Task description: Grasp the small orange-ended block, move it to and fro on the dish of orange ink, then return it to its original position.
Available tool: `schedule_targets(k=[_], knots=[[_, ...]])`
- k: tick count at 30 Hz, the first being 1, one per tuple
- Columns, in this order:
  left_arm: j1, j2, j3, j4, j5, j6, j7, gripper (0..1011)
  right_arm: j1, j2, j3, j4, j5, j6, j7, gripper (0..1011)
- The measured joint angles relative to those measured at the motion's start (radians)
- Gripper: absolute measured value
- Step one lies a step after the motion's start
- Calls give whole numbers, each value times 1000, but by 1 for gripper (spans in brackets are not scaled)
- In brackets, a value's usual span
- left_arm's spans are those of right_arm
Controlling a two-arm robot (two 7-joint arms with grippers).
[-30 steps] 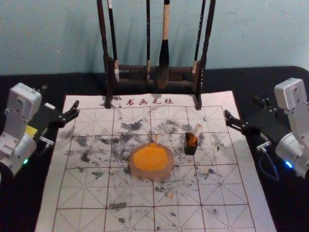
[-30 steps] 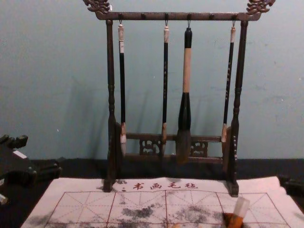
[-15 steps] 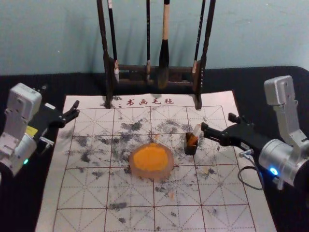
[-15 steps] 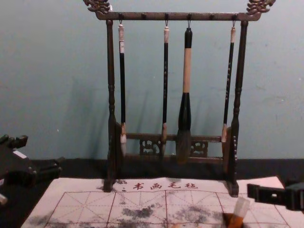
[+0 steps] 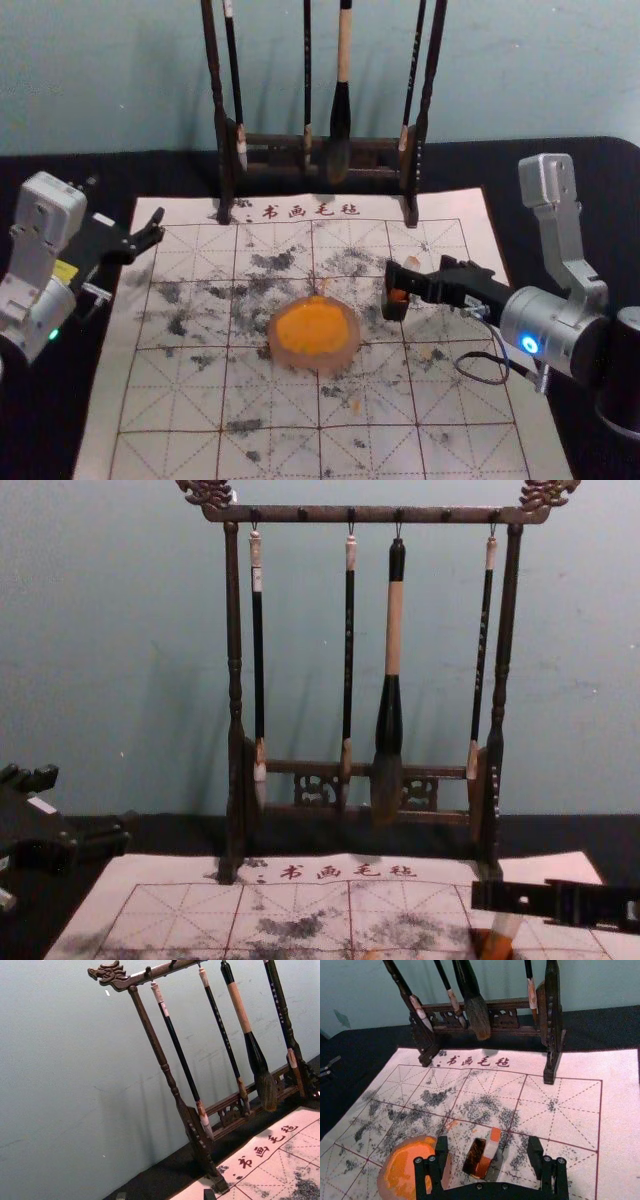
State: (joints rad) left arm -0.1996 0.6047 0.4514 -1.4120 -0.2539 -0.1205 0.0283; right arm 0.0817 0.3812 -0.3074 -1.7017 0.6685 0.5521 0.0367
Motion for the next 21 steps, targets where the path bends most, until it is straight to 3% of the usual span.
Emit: schedule_targets(k=[7,17,21], knots=[[0,0,0,0,0,0,0,1001,24,-35,-7,35,5,14,-27,1000],[0,0,0,0,0,0,0,1001,41,-59,-12,63,3,11,-41,1000],[0,0,0,0,0,0,0,1001,45,-62,-18,67,-17,-3,-44,1000]])
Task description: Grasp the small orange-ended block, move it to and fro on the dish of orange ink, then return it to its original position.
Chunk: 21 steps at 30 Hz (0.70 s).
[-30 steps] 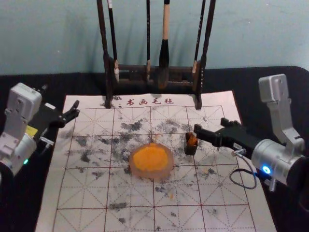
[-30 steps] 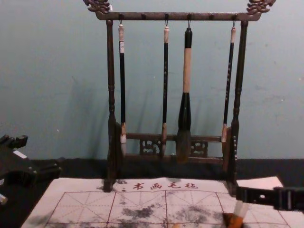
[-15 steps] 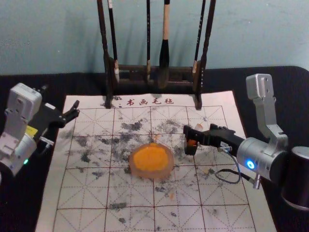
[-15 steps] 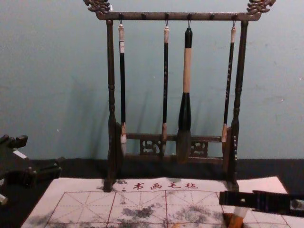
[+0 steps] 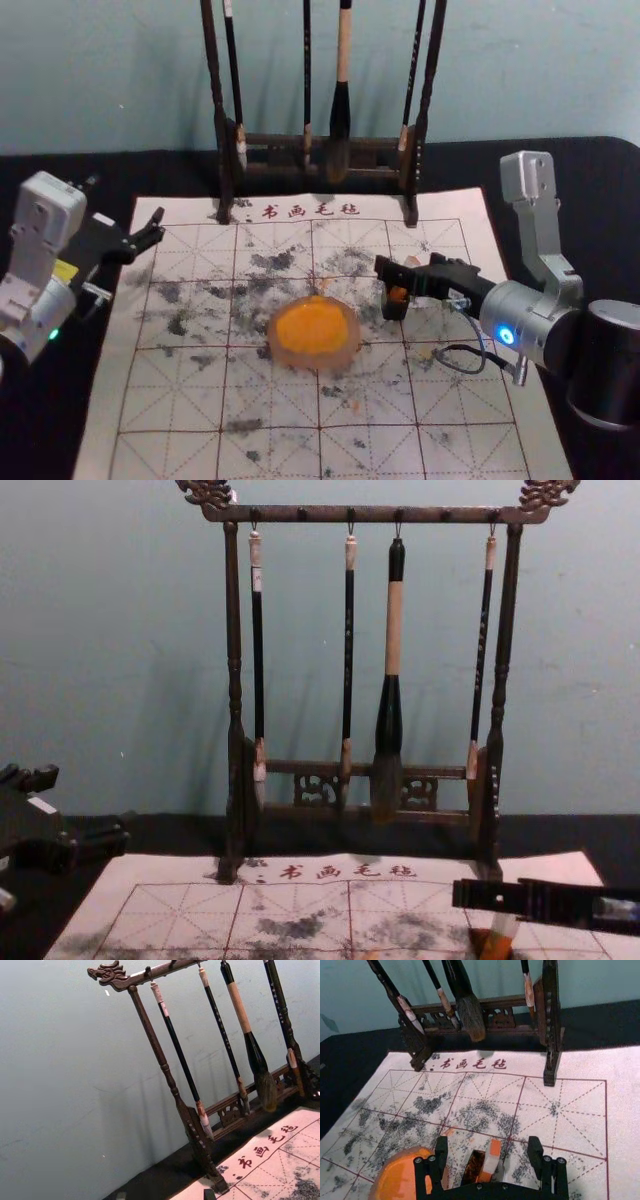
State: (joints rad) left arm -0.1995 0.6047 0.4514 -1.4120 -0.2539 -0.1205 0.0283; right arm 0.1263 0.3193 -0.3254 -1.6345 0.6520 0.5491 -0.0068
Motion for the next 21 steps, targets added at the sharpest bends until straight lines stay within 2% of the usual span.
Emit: schedule_targets(k=[14,21], knots=[[0,0,0,0,0,0,0,1001,0,0,0,1,-2,-2,-1,1000],[0,0,0,0,0,0,0,1001,0,-1,1,1,0,-1,-1,869]])
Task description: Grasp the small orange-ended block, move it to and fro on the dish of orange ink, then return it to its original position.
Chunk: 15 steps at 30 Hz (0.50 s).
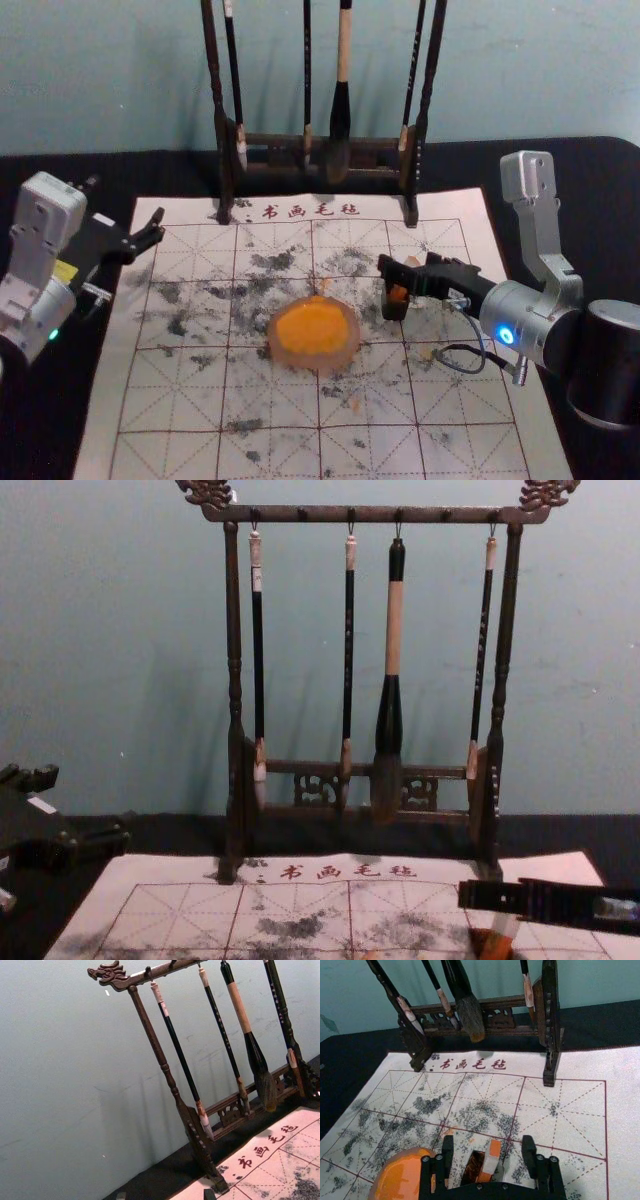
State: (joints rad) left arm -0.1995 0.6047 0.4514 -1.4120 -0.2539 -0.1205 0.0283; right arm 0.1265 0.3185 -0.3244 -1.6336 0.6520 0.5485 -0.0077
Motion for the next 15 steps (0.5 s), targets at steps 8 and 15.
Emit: schedule_targets(k=[8,15], knots=[[0,0,0,0,0,0,0,1001,0,0,1,0,1,1,0,632],[0,0,0,0,0,0,0,1001,0,0,1,0,1,2,0,430]])
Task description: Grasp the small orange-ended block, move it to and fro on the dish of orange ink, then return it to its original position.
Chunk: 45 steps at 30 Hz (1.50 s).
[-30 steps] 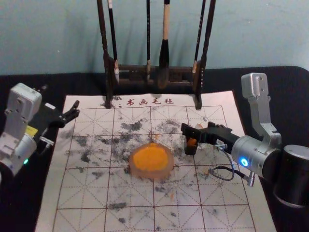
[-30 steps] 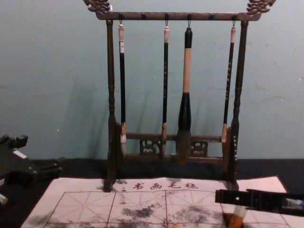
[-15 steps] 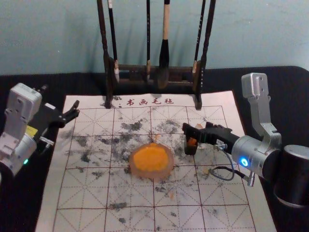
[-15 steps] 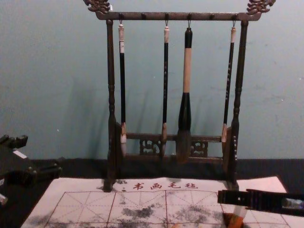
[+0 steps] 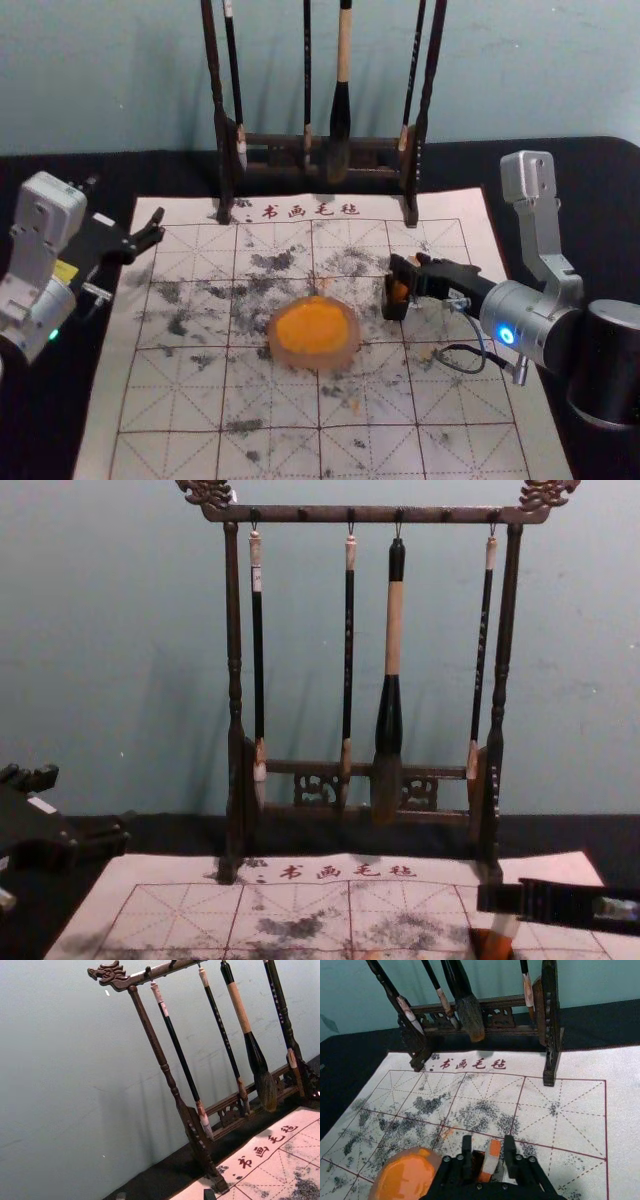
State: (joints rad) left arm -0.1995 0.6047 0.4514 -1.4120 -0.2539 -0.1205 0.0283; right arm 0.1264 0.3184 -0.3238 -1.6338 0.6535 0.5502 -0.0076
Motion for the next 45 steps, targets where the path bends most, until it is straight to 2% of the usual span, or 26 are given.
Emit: schedule_targets(k=[5,10,30,35,45], knots=[[0,0,0,0,0,0,0,1001,0,0,0,0,1,0,0,227],[0,0,0,0,0,0,0,1001,0,0,0,0,1,0,0,111],[0,0,0,0,0,0,0,1001,0,0,0,0,0,-1,1,108],[0,0,0,0,0,0,0,1001,-7,10,-3,-18,-14,-23,21,107],[0,0,0,0,0,0,0,1001,-26,43,-10,-85,-77,-80,58,107]])
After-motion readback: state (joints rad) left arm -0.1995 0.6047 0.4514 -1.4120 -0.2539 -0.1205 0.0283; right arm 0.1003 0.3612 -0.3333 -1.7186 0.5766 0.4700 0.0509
